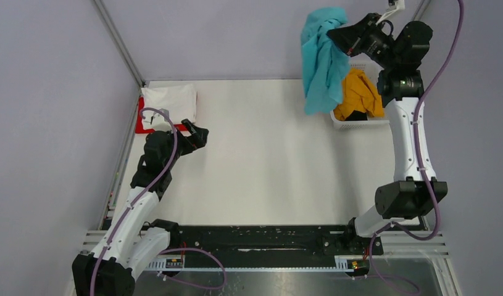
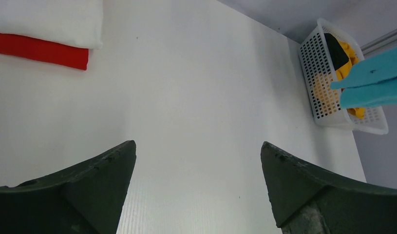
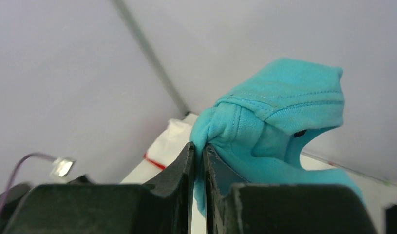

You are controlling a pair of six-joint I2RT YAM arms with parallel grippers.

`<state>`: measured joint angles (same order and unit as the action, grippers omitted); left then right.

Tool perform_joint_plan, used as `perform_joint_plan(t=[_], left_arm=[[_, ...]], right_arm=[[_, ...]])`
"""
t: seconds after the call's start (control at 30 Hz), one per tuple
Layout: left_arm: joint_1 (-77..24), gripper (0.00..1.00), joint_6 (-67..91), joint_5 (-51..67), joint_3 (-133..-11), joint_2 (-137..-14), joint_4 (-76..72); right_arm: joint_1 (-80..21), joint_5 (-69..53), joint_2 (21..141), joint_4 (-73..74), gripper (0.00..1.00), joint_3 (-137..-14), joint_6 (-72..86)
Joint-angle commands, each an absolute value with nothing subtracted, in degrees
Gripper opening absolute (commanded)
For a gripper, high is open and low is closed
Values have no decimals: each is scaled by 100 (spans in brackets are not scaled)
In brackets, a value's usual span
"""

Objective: Fold and stack the t-shirts
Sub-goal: Move the tshirt to the center of the board

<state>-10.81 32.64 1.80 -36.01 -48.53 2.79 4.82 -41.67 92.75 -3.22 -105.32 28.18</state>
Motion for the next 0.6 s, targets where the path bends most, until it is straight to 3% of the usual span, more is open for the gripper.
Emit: perform_joint_plan(t=[0.0,0.23,0.37,0.57], left_arm=[[-1090,99,3332,381,-3799,-4654,325],[-1090,99,3482,337,-3878,-4449,633],[-1086,99,3575,242,-3841,-4385,708],[-1090,99,3624,137,-3823,-4720,815]], right_arm=[[-382,-4651,8501,-591,0,-10487,2883],[-1488,-4371,7947,-853,0,-9451,3056],[-1591,-4070,7695,-1677,0,-7846,3638],[-1426,-2191,7769,-974,8,-5688,3073]])
